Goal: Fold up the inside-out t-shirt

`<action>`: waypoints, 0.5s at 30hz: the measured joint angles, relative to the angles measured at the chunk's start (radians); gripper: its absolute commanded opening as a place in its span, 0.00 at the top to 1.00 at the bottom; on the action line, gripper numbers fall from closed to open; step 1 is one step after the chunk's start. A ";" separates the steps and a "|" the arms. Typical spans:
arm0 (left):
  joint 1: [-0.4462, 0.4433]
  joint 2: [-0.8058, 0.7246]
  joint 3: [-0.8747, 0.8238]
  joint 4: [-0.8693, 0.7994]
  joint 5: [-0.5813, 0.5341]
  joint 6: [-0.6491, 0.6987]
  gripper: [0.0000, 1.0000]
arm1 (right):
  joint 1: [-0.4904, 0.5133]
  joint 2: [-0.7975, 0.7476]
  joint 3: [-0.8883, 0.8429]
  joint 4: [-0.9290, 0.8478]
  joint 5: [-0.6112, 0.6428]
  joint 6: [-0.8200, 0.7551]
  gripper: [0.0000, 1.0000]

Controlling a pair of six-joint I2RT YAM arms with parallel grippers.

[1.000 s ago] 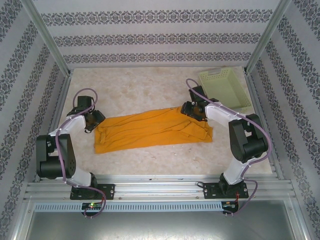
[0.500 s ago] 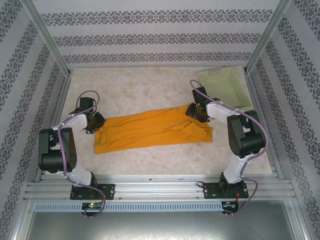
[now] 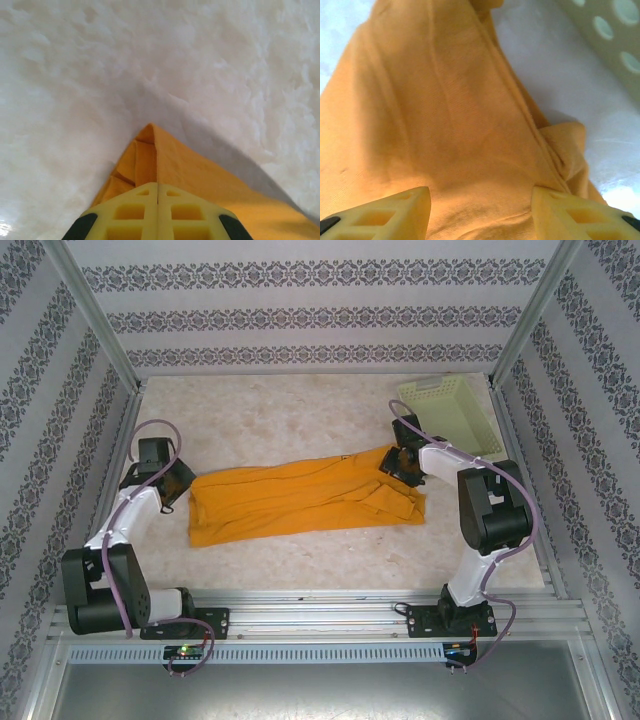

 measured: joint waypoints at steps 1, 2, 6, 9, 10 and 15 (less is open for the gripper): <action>0.011 0.002 -0.003 0.000 -0.001 -0.001 1.00 | 0.000 0.000 -0.002 0.000 0.000 0.002 0.44; 0.025 0.008 -0.006 0.000 -0.003 -0.002 1.00 | -0.003 0.000 -0.003 0.000 0.000 0.002 0.44; 0.068 0.093 -0.003 0.000 0.012 -0.002 1.00 | -0.006 0.000 -0.004 0.006 -0.001 0.002 0.44; 0.073 0.181 0.014 0.000 0.050 0.000 0.79 | -0.006 -0.001 -0.006 0.011 -0.001 0.002 0.44; 0.073 0.197 0.018 0.000 0.057 0.000 0.73 | -0.006 -0.002 -0.006 0.011 -0.001 0.002 0.44; 0.063 0.157 0.019 -0.022 0.037 0.008 0.59 | 0.013 -0.046 -0.003 -0.001 0.006 -0.024 0.43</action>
